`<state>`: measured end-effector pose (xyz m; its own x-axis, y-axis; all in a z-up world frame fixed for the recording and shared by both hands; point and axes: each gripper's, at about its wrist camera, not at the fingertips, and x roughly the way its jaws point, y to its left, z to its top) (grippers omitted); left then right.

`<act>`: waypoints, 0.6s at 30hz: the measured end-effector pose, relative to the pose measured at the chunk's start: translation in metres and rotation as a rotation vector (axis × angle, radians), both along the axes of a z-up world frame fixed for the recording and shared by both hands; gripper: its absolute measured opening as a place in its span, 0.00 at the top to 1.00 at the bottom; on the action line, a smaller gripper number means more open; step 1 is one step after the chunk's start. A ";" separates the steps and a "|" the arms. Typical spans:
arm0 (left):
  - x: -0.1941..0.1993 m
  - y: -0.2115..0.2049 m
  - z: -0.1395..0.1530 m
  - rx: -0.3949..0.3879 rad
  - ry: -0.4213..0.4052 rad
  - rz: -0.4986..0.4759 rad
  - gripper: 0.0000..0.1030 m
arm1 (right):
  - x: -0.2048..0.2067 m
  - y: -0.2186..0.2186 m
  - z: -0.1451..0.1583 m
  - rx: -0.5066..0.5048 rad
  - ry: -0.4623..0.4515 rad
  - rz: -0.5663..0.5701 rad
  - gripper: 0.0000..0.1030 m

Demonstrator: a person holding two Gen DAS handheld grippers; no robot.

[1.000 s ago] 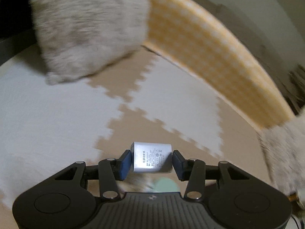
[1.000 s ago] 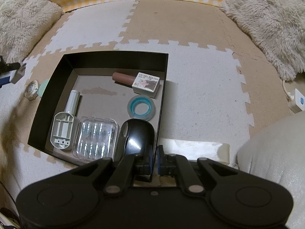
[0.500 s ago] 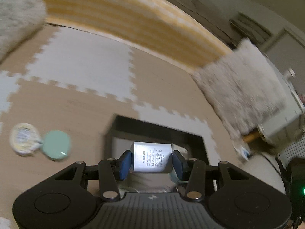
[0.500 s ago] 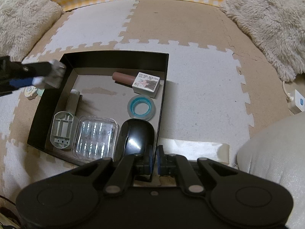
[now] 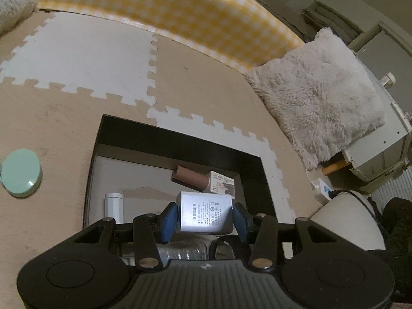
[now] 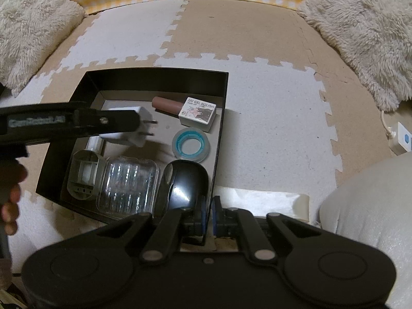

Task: Organize rigid objects
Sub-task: 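Carry the white charger with the left tool into the black box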

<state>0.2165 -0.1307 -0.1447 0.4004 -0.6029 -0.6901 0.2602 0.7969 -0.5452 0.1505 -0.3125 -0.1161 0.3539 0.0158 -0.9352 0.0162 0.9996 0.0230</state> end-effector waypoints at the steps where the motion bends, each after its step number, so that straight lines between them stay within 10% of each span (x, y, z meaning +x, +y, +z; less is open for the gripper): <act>1: 0.000 -0.001 -0.001 0.012 0.000 0.000 0.54 | 0.000 0.000 0.000 0.000 0.000 0.000 0.95; 13: 0.000 0.002 0.001 0.088 0.001 0.021 0.53 | -0.001 0.001 0.000 -0.001 0.001 0.002 0.95; 18: -0.004 0.000 0.009 0.109 -0.011 0.022 0.37 | 0.000 0.001 0.000 0.000 0.001 0.002 0.95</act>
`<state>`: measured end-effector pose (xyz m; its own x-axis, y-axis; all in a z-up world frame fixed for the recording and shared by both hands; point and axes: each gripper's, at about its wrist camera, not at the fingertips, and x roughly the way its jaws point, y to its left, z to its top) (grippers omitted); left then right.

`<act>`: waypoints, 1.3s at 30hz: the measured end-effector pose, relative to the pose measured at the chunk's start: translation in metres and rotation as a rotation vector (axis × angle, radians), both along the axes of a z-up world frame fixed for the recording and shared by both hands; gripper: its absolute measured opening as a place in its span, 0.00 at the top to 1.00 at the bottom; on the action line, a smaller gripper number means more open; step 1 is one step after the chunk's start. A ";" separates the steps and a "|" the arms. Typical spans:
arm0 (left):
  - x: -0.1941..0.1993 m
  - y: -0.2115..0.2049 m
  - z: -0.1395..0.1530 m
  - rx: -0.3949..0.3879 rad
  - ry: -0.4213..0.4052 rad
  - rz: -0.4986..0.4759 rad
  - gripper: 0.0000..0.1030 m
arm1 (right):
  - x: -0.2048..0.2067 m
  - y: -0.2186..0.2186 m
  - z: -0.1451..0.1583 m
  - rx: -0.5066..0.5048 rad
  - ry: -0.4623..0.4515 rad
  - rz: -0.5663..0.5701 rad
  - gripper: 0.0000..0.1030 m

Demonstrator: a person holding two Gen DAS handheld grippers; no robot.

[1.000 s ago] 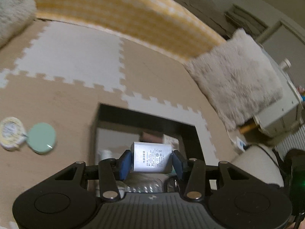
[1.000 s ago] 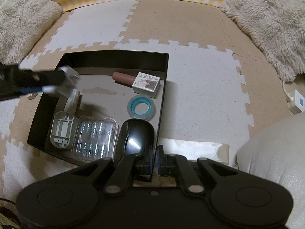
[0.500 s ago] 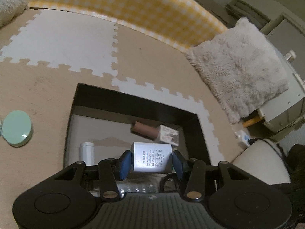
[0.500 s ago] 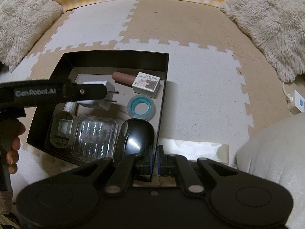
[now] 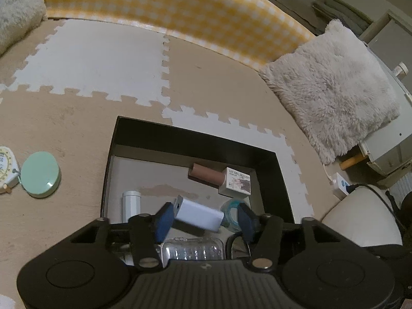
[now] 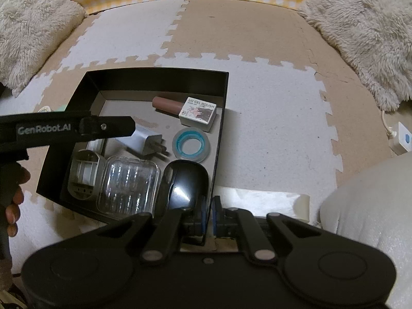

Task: Organize rigid objects
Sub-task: 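Carry the white charger with the left tool into the black box, then open the left tool to release the charger in the box, then move the left tool back over the round tape measure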

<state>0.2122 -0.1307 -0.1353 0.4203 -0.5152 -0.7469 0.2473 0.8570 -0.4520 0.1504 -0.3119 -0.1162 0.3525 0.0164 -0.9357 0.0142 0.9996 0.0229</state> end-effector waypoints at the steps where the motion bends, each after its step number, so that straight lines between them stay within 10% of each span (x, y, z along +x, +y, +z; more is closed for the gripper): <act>1: -0.001 0.000 0.001 0.013 -0.006 0.001 0.36 | 0.000 0.000 0.000 -0.001 0.000 0.000 0.95; 39: -0.023 0.021 0.040 0.104 -0.124 -0.068 0.00 | -0.001 0.000 0.000 0.002 0.000 0.000 0.95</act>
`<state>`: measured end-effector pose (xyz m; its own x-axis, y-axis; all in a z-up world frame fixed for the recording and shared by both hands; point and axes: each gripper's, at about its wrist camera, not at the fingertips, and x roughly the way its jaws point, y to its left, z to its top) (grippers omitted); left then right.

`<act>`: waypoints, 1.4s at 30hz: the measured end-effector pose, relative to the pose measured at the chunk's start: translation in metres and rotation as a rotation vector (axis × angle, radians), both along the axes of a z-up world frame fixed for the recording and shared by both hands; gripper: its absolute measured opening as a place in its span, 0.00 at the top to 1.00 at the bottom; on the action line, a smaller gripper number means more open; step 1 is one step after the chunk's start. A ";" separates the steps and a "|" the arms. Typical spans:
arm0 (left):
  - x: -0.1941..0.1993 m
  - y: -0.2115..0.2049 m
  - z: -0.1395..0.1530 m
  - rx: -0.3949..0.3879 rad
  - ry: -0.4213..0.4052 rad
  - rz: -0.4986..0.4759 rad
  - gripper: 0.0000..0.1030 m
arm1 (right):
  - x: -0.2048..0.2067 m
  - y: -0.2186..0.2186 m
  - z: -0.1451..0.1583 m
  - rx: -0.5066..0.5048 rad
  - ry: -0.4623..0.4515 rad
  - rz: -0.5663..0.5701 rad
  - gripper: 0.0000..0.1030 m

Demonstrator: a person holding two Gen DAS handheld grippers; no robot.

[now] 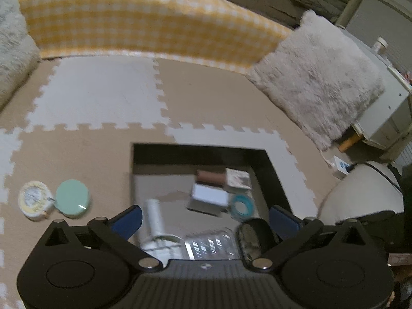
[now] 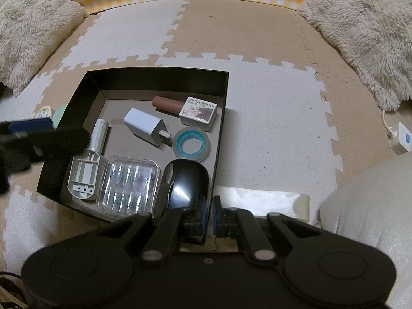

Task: Organize rigid objects
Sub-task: 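Move the left tool back over the round tape measure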

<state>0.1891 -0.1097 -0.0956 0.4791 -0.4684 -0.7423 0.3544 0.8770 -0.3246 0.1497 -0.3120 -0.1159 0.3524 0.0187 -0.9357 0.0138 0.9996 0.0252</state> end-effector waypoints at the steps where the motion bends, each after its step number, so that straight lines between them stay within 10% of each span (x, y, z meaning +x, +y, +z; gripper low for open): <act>1: 0.002 0.005 0.002 0.006 -0.010 0.013 0.00 | 0.000 0.000 0.000 0.000 0.000 0.000 0.95; 14: 0.037 0.077 0.010 0.096 -0.069 0.210 0.00 | 0.000 0.000 0.000 -0.002 0.000 0.003 0.95; 26: 0.064 0.129 -0.028 0.123 0.079 0.370 0.07 | 0.000 0.000 0.000 -0.002 0.000 0.002 0.95; 33: 0.066 0.135 -0.044 0.202 0.132 0.311 0.39 | 0.000 0.000 0.000 -0.001 0.001 0.002 0.95; 42: 0.068 0.124 -0.062 0.306 0.137 0.185 0.43 | 0.000 -0.001 0.000 0.003 0.005 0.006 0.95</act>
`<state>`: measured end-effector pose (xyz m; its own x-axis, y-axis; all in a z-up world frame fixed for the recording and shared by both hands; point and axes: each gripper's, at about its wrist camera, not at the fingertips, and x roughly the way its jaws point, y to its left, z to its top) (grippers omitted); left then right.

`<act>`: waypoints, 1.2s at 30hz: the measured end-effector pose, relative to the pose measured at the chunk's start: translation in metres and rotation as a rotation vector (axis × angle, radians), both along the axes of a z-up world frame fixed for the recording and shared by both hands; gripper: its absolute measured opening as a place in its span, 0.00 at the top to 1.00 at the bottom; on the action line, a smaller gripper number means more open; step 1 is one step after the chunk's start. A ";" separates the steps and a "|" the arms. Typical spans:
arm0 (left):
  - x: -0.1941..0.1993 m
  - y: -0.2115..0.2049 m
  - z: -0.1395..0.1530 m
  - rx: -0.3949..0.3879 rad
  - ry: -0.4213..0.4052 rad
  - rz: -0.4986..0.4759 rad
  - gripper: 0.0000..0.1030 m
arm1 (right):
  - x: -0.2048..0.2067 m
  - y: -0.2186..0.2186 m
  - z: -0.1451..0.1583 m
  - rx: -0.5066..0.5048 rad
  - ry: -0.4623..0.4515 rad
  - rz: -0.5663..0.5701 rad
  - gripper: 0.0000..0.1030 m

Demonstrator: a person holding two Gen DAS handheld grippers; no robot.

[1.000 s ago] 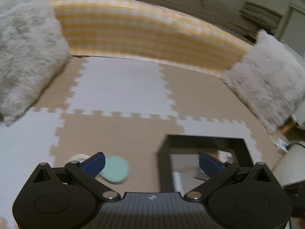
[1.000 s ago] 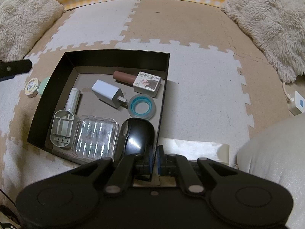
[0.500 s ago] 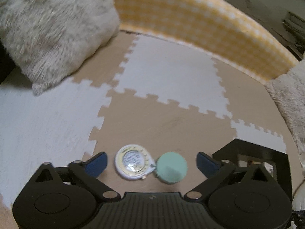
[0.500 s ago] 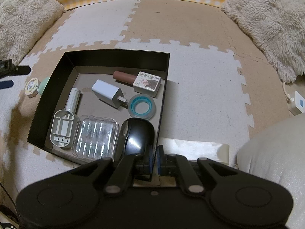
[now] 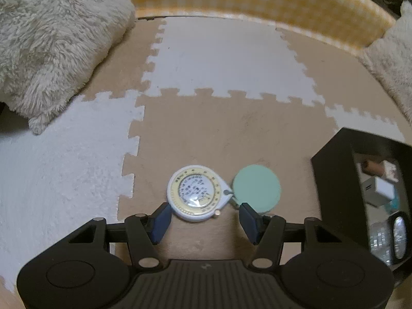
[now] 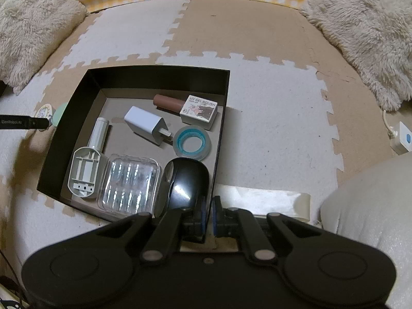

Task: Organize rigid objects
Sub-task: 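Move the left tool back over the round tape measure, then close the left tool on the round white tape measure, then carry the tape measure into the black box and open the left tool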

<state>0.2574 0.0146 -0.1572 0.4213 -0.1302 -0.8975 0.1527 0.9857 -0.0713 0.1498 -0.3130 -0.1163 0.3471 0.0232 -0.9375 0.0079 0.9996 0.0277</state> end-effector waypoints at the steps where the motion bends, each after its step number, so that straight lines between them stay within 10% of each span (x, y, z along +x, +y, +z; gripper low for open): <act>1: 0.001 0.000 -0.002 0.010 -0.001 -0.003 0.43 | 0.000 0.000 0.000 0.000 0.000 0.000 0.95; 24: 0.005 -0.003 0.020 -0.154 -0.115 0.032 0.43 | 0.001 0.001 -0.002 -0.005 0.003 0.004 0.94; 36: -0.027 -0.063 0.064 -0.269 -0.183 -0.212 0.43 | 0.001 0.001 -0.002 -0.005 0.004 0.004 0.94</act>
<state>0.2309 -0.0488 -0.0935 0.5100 -0.4519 -0.7319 0.3854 0.8807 -0.2752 0.1506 -0.3119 -0.1184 0.3435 0.0196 -0.9389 0.0040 0.9997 0.0223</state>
